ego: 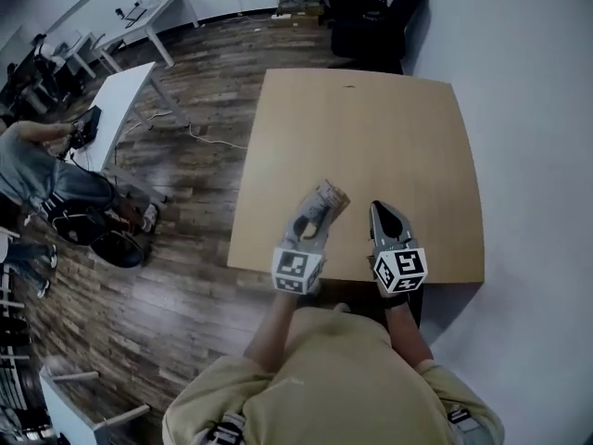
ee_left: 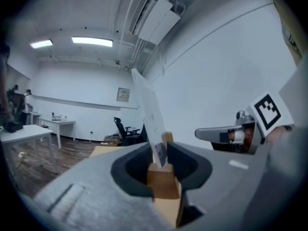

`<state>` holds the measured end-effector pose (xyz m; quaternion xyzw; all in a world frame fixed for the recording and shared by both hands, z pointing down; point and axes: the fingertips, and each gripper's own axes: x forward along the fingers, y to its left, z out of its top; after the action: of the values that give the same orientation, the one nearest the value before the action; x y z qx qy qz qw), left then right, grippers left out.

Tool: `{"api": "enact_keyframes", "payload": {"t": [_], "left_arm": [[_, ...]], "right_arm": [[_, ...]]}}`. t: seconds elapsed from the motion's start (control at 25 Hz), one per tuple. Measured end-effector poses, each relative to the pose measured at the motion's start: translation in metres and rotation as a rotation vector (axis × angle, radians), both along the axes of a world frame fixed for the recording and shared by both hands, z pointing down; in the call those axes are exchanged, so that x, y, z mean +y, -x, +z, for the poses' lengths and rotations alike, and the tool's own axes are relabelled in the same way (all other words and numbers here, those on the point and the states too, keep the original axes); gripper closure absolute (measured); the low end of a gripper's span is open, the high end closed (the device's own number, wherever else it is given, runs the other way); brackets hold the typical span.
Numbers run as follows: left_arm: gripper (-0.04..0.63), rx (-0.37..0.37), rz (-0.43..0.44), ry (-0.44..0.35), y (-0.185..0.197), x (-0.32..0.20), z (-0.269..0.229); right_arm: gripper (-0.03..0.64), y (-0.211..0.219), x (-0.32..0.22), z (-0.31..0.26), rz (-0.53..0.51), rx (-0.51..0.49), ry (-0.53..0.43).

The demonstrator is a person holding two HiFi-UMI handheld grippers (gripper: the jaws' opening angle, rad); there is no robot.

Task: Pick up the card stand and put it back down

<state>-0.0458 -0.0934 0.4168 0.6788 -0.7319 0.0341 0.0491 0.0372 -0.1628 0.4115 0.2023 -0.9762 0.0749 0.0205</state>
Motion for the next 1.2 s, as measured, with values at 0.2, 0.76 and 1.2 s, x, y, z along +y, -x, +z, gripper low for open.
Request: {"api": "enact_keyframes", "payload": {"t": [0.2, 0.76, 1.2], "left_arm": [[0.503, -0.026, -0.201, 0.024, 0.050, 0.059, 0.016], [0.502, -0.004, -0.221, 0.103, 0.216, 0.158, 0.068], [0.503, -0.066, -0.003, 0.200, 0.328, 0.108, 0.151]], "right_arm": [[0.612, 0.057, 0.041, 0.025, -0.212, -0.006, 0.043], [0.612, 0.193, 0.162, 0.084, -0.458, 0.097, 0.097], [0.612, 0.268, 0.134, 0.153, -0.381, 0.218, 0.164]]}}
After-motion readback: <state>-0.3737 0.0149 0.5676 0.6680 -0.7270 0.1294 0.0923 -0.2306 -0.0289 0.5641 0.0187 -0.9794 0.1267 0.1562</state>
